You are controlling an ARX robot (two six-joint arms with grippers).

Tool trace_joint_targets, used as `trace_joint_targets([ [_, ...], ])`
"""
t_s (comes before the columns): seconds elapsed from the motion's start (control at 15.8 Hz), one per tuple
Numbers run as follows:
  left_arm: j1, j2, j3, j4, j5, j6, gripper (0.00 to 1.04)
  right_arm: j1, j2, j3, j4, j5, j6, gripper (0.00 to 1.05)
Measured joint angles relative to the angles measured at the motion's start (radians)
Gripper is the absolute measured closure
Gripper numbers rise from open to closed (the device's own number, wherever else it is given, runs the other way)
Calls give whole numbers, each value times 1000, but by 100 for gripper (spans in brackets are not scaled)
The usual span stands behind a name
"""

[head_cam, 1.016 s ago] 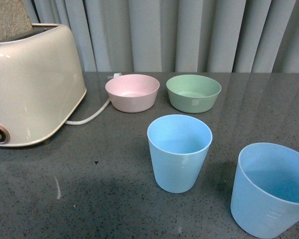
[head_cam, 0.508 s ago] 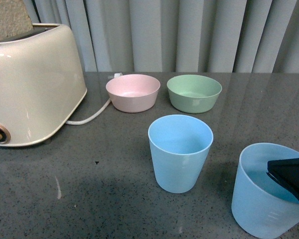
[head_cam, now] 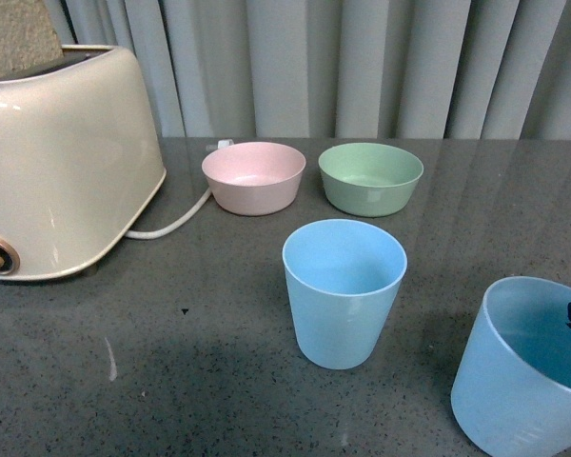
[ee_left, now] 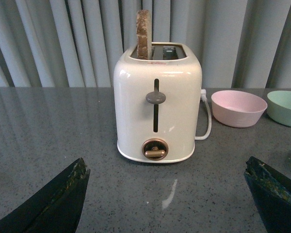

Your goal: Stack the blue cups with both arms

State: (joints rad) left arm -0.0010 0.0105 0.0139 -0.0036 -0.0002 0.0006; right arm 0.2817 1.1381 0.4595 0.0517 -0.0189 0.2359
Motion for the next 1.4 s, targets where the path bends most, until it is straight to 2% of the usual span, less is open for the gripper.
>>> trace_joint_targets([
  [0.06,0,0,0,0,0,0,7,0,-11,7,-19,-1,0,103],
  [0.38,0,0,0,0,0,0,7,-25,-108,154,-87,-36,-13,103],
  [0.63,0,0,0,0,0,0,7,100,-50,302,-92,-48,-19,103],
  [0.83,0,0,0,0,0,0,7,180,52,320,-70,-7,-31,103],
  [1.4,0,0,0,0,0,0,7,203,142,342,-36,45,-62,103],
])
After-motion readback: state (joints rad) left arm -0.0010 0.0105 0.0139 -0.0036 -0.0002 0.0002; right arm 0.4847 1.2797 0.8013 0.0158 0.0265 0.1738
